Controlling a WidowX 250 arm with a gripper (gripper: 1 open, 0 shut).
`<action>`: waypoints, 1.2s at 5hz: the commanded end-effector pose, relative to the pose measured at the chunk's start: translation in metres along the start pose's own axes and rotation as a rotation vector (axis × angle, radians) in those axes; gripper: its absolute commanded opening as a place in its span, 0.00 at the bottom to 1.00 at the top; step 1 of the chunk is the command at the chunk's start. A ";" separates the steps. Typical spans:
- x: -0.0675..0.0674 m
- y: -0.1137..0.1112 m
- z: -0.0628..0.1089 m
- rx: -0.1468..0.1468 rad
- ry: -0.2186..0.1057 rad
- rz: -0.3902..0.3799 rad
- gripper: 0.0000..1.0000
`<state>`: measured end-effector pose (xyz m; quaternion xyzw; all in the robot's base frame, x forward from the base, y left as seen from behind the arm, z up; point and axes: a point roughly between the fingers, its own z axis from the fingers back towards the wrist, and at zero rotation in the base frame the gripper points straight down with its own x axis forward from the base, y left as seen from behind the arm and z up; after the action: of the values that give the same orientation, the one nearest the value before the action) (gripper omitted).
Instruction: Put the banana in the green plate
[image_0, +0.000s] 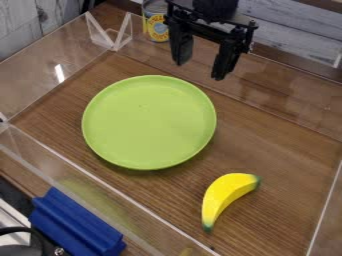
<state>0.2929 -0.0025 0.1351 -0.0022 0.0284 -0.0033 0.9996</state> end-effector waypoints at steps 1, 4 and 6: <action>-0.011 -0.011 -0.008 -0.007 0.007 0.006 1.00; -0.056 -0.066 -0.035 -0.032 -0.067 0.015 1.00; -0.064 -0.080 -0.063 -0.052 -0.121 0.016 1.00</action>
<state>0.2208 -0.0804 0.0660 -0.0205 -0.0117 0.0072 0.9997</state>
